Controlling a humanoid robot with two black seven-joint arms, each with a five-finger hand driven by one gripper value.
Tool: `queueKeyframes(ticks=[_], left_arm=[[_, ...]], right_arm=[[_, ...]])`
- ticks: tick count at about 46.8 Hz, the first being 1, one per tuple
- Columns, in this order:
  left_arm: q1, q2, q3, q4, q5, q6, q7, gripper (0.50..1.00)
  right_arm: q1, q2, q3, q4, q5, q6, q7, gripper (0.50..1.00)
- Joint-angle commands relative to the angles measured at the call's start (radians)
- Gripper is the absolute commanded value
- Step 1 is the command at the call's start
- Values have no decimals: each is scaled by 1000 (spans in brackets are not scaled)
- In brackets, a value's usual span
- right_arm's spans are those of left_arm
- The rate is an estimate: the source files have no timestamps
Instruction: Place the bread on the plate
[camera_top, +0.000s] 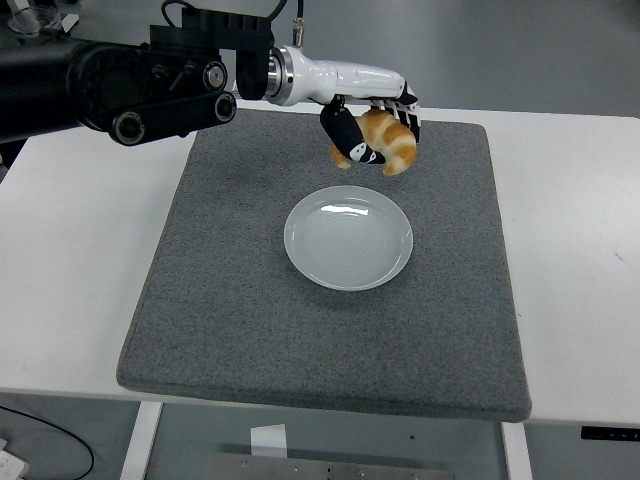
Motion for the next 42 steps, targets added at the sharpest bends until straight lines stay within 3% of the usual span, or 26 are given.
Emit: queueKeyframes(ticks=[1, 42], left_arm=[[20, -21, 2, 4, 10, 0, 0, 500], [187, -64, 25, 71, 134, 12, 0, 500]], right_arm=[[0, 0, 0, 0, -1, 0, 0, 932], [0, 0, 1, 0, -1, 0, 0, 932]])
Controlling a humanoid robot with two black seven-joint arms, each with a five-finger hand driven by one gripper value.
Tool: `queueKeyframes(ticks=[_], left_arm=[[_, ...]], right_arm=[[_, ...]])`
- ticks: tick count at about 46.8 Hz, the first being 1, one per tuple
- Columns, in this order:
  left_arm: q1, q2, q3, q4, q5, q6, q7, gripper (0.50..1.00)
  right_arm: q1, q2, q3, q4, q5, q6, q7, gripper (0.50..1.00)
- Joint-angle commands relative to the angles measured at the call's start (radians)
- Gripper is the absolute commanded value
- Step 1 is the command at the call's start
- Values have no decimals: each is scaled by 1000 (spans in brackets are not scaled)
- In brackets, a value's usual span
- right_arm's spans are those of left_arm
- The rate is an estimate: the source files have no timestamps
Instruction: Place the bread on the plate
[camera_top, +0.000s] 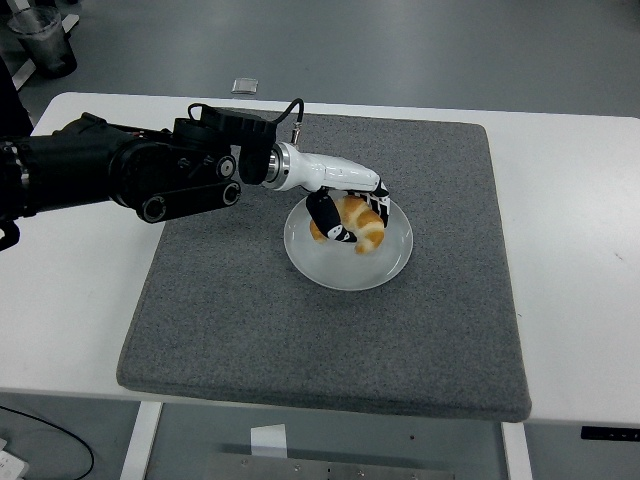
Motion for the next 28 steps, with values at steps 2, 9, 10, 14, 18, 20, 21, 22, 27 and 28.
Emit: queueKeyframes(ticks=[2, 9, 10, 14, 18, 20, 21, 22, 27, 28], left_arm=[[15, -9, 0, 14, 1, -1, 0, 500], [36, -33, 0, 25, 21, 1, 0, 500], [38, -33, 0, 27, 23, 1, 1, 500], [39, -35, 0, 31, 27, 1, 0, 500], [41, -35, 0, 39, 29, 2, 1, 500], [41, -35, 0, 44, 29, 2, 1, 500], [41, -35, 0, 45, 29, 2, 1, 500], [41, -35, 0, 45, 29, 2, 1, 500], [41, -35, 0, 47, 29, 9, 3, 500], [41, -35, 0, 47, 29, 12, 3, 500]], right_arm=[[0, 0, -1, 0, -1, 0, 0, 932], [0, 0, -1, 0, 1, 0, 0, 932], [0, 0, -1, 0, 1, 0, 0, 932], [0, 0, -1, 0, 1, 0, 0, 932], [0, 0, 1, 0, -1, 0, 0, 932], [0, 0, -1, 0, -1, 0, 0, 932], [0, 0, -1, 0, 1, 0, 0, 932], [0, 0, -1, 0, 1, 0, 0, 932], [0, 0, 1, 1, -1, 0, 0, 932], [0, 0, -1, 0, -1, 0, 0, 932]])
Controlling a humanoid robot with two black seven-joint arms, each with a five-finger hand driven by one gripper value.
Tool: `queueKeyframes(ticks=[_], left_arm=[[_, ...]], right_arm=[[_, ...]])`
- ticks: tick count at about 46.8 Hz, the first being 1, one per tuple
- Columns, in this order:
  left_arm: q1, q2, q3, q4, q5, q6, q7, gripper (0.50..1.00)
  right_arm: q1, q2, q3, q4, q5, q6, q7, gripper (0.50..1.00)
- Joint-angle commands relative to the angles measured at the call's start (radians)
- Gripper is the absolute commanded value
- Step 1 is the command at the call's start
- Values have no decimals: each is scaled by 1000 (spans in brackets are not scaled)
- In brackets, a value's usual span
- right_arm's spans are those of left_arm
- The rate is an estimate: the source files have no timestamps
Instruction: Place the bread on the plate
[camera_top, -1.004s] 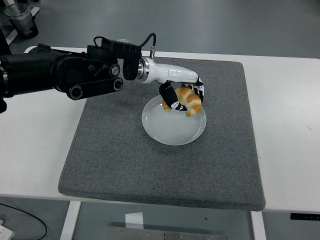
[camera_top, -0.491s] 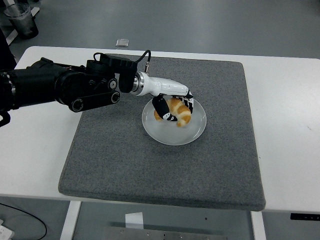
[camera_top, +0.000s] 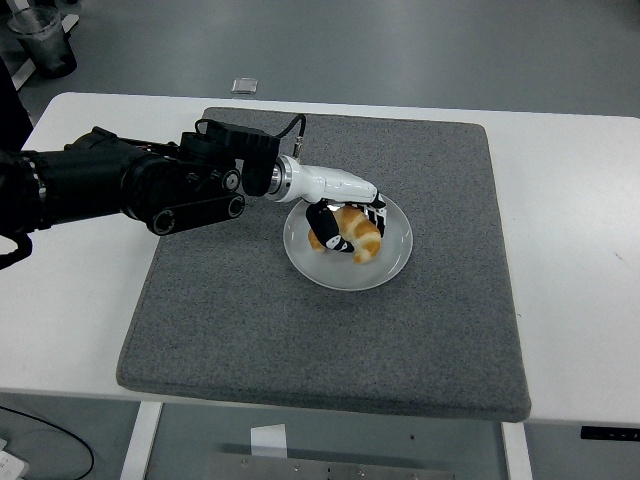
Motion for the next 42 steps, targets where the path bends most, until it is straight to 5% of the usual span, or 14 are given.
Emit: queueKeyframes(ticks=[1, 30, 33, 37, 40, 42], left_arm=[[2, 0, 0, 0, 0, 9, 1, 500], [15, 0, 3, 11, 0, 26, 3, 508], [15, 0, 3, 11, 0, 30, 3, 627], [15, 0, 2, 11, -1, 37, 3, 747], [15, 0, 2, 9, -1, 37, 3, 782], [15, 0, 2, 9, -3, 38, 3, 869]], right_arm=[[0, 0, 0, 0, 1, 0, 0, 932], [0, 0, 1, 0, 1, 0, 0, 932], [0, 0, 0, 0, -1, 0, 0, 932], [0, 0, 0, 0, -1, 0, 0, 932], [0, 0, 0, 0, -1, 0, 0, 932], [0, 0, 1, 0, 1, 0, 0, 932]])
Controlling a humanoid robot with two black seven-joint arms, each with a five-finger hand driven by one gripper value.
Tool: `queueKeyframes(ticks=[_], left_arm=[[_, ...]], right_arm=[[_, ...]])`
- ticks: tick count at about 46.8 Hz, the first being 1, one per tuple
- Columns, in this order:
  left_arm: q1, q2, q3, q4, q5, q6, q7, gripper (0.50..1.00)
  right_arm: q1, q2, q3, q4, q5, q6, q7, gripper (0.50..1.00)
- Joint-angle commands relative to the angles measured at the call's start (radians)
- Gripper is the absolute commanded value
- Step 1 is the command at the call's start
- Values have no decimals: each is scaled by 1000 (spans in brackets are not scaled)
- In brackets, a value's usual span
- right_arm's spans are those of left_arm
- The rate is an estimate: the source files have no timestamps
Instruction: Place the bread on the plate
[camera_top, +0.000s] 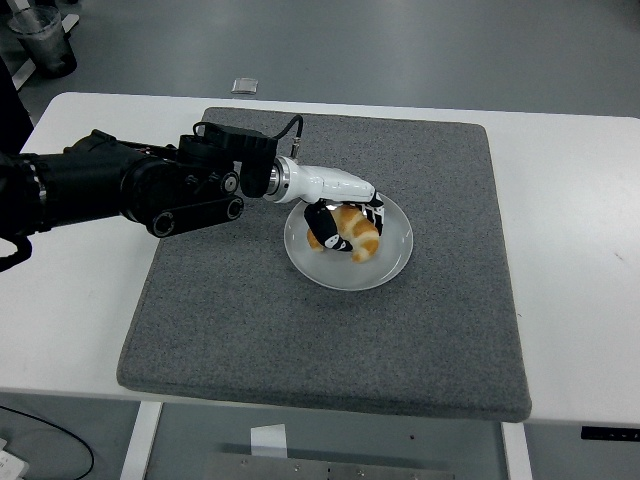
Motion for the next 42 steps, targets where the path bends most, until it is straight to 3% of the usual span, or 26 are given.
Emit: queueKeyframes(ticks=[1, 10, 42], left_arm=[[2, 0, -4, 3, -3, 21, 0, 902], [2, 0, -6, -3, -12, 21, 0, 986], [-16, 14, -70, -25, -78, 7, -2, 994]], right_arm=[[0, 0, 0, 0, 1, 0, 0, 932], [0, 0, 0, 0, 1, 0, 0, 932], [0, 0, 1, 0, -1, 0, 0, 932]])
